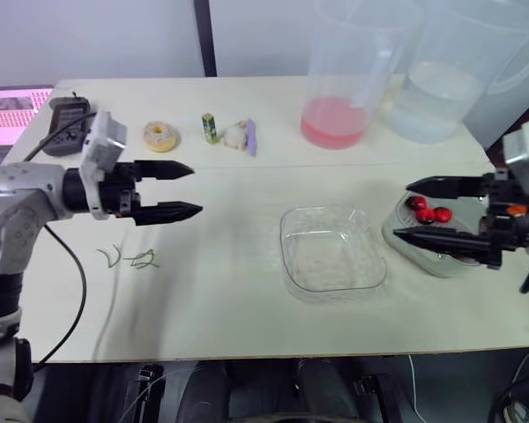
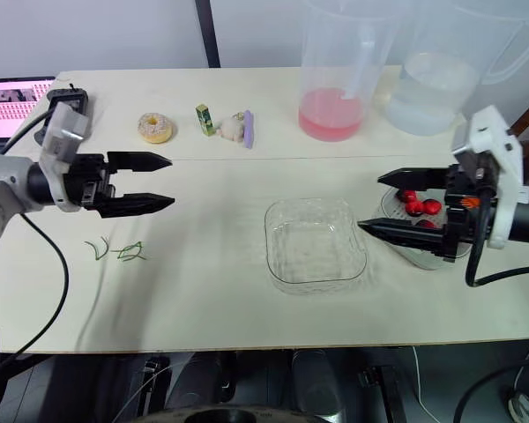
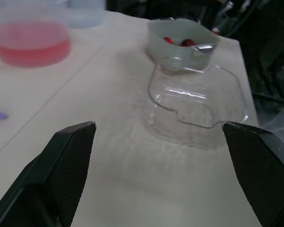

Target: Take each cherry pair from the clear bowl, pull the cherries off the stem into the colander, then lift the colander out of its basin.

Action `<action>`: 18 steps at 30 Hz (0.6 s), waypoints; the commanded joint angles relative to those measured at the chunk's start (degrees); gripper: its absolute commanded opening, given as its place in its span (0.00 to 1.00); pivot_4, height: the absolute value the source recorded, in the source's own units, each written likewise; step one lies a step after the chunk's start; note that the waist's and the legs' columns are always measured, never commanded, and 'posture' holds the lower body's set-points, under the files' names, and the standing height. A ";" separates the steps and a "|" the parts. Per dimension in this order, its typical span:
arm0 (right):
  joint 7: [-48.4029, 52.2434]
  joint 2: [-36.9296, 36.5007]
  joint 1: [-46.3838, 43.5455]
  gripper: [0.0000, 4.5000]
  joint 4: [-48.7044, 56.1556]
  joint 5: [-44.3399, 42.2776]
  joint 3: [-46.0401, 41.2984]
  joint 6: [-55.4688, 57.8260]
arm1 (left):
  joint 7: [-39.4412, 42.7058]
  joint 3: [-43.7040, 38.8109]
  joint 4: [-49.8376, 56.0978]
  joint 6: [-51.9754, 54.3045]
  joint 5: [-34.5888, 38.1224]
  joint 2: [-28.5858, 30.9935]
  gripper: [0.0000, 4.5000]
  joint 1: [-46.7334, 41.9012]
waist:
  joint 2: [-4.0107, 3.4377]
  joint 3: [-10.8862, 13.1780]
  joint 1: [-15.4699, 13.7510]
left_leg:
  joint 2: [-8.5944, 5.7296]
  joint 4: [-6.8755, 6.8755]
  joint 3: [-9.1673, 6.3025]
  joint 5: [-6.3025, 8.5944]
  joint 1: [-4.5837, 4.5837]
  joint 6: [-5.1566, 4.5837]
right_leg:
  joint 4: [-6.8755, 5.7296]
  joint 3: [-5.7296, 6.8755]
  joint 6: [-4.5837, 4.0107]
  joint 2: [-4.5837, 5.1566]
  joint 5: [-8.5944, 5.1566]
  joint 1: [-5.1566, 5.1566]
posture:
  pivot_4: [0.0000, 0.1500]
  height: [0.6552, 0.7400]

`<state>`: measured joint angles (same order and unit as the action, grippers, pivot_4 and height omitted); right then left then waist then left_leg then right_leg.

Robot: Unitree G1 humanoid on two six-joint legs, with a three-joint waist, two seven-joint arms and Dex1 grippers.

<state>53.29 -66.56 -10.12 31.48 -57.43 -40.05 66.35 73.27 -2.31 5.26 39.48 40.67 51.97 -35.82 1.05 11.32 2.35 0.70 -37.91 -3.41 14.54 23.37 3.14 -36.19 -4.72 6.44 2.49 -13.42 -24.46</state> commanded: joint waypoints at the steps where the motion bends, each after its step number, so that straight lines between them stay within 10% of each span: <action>1: -0.56 0.06 6.07 1.00 3.53 2.62 -8.57 1.68 | 1.12 1.76 -0.45 -0.09 0.05 -2.72 1.00 -4.85 | 0.00 0.00 -0.57 | 0.00 -0.02 -0.01 0.00 0.01 0.00 | 0.00 0.01 0.00 0.00 0.00 0.01 | 1.00 1.00; 18: 17.24 11.20 49.80 1.00 -0.31 25.51 -44.54 -11.19 | 4.81 7.00 0.59 0.75 0.90 -14.25 1.00 -12.35 | 0.11 -0.06 -1.24 | 0.00 -0.16 -0.01 0.04 -0.07 -0.06 | 0.06 0.01 0.26 -0.01 -0.17 0.23 | 1.00 1.00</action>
<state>69.38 -55.58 38.96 31.43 -33.25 -82.15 57.77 78.22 5.64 4.66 40.36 40.72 37.81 -47.14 1.16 11.26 1.11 0.70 -38.04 -3.42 14.58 23.29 3.08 -36.13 -4.71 6.69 2.48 -13.59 -24.23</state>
